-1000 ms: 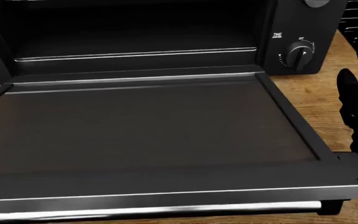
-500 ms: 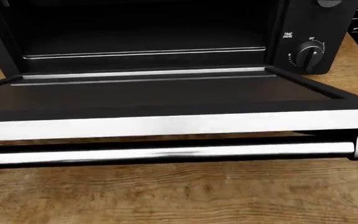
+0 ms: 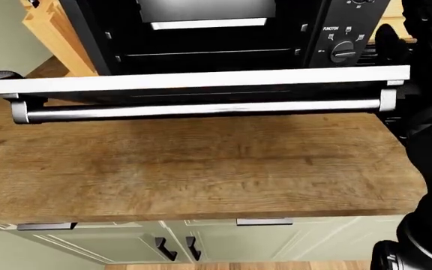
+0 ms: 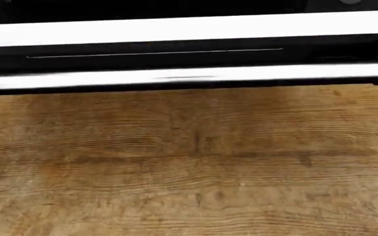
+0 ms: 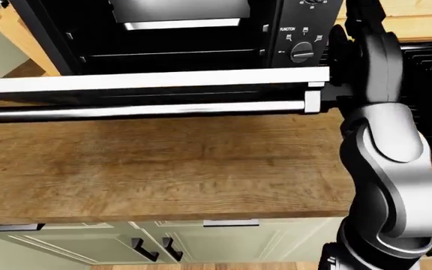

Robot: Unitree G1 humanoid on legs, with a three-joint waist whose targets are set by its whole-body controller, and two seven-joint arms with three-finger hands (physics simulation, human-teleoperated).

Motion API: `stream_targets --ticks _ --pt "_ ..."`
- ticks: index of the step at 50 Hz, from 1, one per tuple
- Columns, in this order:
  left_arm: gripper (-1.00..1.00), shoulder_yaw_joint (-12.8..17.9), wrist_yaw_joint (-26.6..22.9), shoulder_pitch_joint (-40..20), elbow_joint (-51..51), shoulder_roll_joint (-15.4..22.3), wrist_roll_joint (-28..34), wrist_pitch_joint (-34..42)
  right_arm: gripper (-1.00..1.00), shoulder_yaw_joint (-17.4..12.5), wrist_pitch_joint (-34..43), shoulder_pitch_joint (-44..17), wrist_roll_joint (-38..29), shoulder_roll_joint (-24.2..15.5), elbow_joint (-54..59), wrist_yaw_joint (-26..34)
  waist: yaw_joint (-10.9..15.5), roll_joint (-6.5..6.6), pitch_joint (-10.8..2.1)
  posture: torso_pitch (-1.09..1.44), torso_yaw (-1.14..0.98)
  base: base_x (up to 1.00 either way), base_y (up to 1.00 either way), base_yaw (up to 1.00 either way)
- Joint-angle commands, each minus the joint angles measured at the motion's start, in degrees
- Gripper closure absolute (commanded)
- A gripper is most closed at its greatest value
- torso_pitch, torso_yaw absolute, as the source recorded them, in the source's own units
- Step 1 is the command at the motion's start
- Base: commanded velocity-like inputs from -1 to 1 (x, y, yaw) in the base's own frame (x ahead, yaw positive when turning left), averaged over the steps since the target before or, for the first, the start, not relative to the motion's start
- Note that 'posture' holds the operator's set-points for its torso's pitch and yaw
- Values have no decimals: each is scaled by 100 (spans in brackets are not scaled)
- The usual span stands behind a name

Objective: Close the toaster oven door.

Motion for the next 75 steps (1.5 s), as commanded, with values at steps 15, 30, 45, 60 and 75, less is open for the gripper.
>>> stream_targets --ticks 15,30,45,60,75 --pt "-100 185 -47 -36 50 174 320 -296 -100 205 -491 -990 -126 -178 405 39 -1 13 -156 0 0 0 0 0" --pt "-100 174 -185 189 -110 -91 743 -460 -100 354 -704 -1442 -370 -208 889 164 -7 32 -139 0 0 0 0 0" --pt "-100 434 -279 362 -461 -187 684 -90 -100 350 -784 -1628 -494 -268 1124 265 -11 45 -122 0 0 0 0 0" --pt "-100 476 -225 658 -1439 -589 526 389 -100 390 -858 -1797 -580 -311 1332 322 -13 53 -114 0 0 0 0 0" --pt "-100 655 137 971 -2742 -1052 117 1075 -100 403 -897 -1905 -669 -339 1452 387 -21 42 -95 0 0 0 0 0"
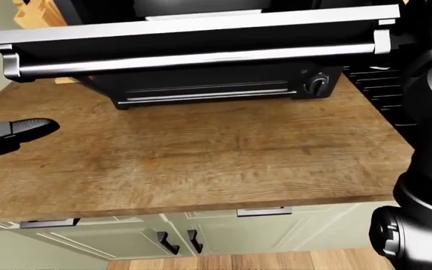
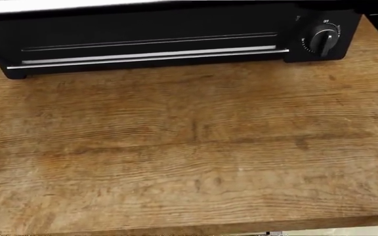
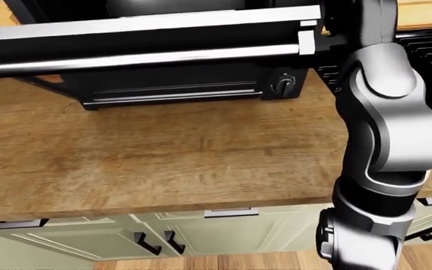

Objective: Close the toaster oven door.

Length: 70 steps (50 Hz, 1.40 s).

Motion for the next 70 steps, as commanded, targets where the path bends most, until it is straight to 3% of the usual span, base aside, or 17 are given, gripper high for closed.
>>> stream_targets --ticks 1,18,31,36,43,55,63,70 --pt "-100 75 64 -85 -208 69 -40 -33 -100 -213 -465 -372 69 -92 -321 -47 14 -41 -211 0 0 0 0 0" --pt "-100 71 389 280 -1378 -509 -774 708 -100 -176 -564 -472 -38 -82 -145 2 19 -67 -207 0 0 0 0 0" --pt "-100 262 1162 464 -1861 -477 -1835 1052 -100 -160 -576 -528 -77 -87 -92 33 22 -60 -199 0 0 0 0 0" --pt "-100 24 1249 729 -2016 -600 -1876 917 -100 -156 -564 -601 -84 -98 -54 48 24 -52 -195 0 0 0 0 0" --pt "-100 -495 1496 1336 -2023 -517 -2113 353 -100 -127 -607 -639 -140 -78 -21 69 23 -54 -204 0 0 0 0 0" --pt "-100 -1290 1557 2167 -2023 -370 -1940 -506 -100 -121 -646 -649 -223 -70 1 118 47 -62 -227 0 0 0 0 0" --pt "-100 -1409 1690 2217 -2023 -177 -2045 -662 -100 -124 -655 -647 -229 -67 10 117 54 -66 -231 0 0 0 0 0" --pt "-100 -1761 1959 2146 -2023 158 -2217 -880 -100 -125 -671 -646 -224 -60 18 107 60 -59 -243 0 0 0 0 0"
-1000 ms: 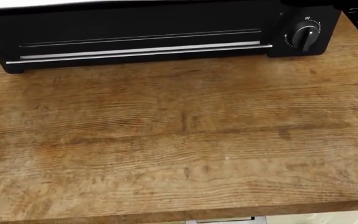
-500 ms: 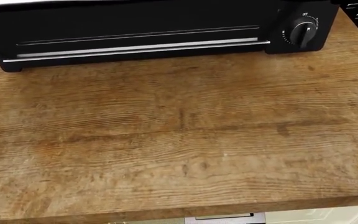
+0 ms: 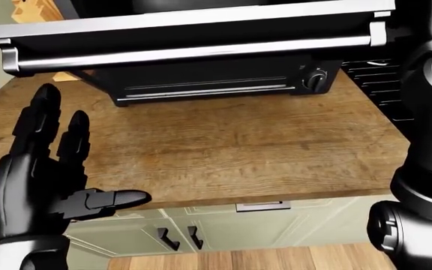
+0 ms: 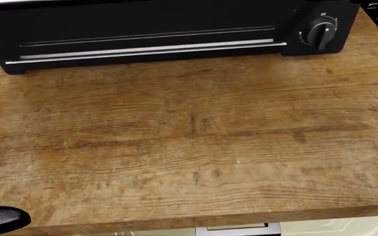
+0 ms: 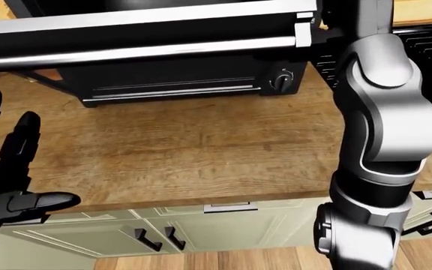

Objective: Close the toaster oven door.

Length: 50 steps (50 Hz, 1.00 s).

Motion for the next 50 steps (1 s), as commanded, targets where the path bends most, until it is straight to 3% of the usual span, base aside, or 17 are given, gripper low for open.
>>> stream_targets --ticks 1,12,18,26,35,37,46,50 --pt "-100 53 91 -94 -130 116 -24 -217 -100 -226 -567 -375 35 -105 -309 -63 18 -47 -197 0 0 0 0 0" --pt "-100 -441 454 -184 -130 584 -268 -587 -100 -217 -553 -427 48 -119 -288 -63 19 -36 -205 0 0 0 0 0" --pt "-100 -1074 671 -341 -130 874 -318 -822 -100 -228 -571 -439 55 -132 -261 -53 22 -29 -212 0 0 0 0 0" --pt "-100 -1605 877 -541 -130 1377 -348 -1238 -100 -239 -550 -381 72 -127 -321 -70 29 -31 -224 0 0 0 0 0" --pt "-100 -1849 1007 -1055 -130 1739 -681 -1420 -100 -241 -523 -378 89 -132 -348 -77 33 -23 -232 0 0 0 0 0" --pt "-100 -1808 981 -1528 -130 1651 -680 -1065 -100 -233 -547 -384 82 -127 -314 -77 31 -21 -226 0 0 0 0 0" --pt "-100 -1575 958 -1982 -130 1469 -842 -656 -100 -221 -548 -425 77 -123 -282 -76 20 -28 -205 0 0 0 0 0" --pt "-100 -1424 875 -2166 -130 1138 -763 -291 -100 -210 -543 -427 69 -113 -293 -76 20 -35 -197 0 0 0 0 0"
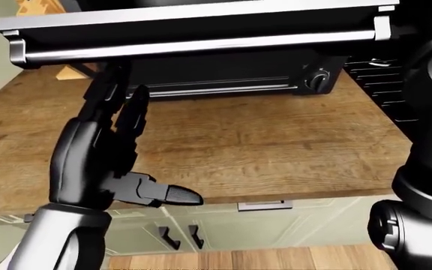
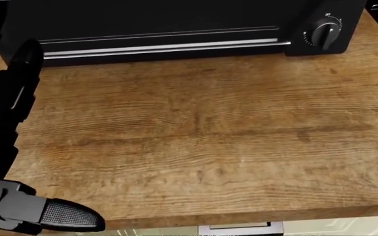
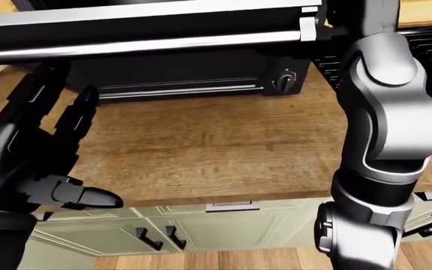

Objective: Close the toaster oven door.

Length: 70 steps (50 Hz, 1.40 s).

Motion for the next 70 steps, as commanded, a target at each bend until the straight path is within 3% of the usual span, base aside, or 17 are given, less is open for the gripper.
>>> stream_targets --ticks 1,11,17,33,70 --pt "-100 327 -132 -264 -207 -107 323 -135 -100 -133 -564 -400 81 -93 -383 0 14 -42 -244 0 0 0 0 0" --pt "-100 591 -190 -754 -207 -467 299 446 -100 -137 -592 -341 59 -82 -409 -2 15 -76 -245 0 0 0 0 0" --pt "-100 932 -217 -1267 -207 -796 173 1088 -100 -145 -600 -300 35 -79 -415 5 13 -97 -257 0 0 0 0 0" --pt "-100 1273 -390 -2067 -175 -1406 281 2088 -100 -170 -583 -235 43 -73 -452 -13 -3 -188 -235 0 0 0 0 0" --pt "-100 1130 -1170 -2981 538 -1729 1343 2426 -100 -421 -455 540 183 -55 -1109 -202 129 -390 -233 0 0 0 0 0"
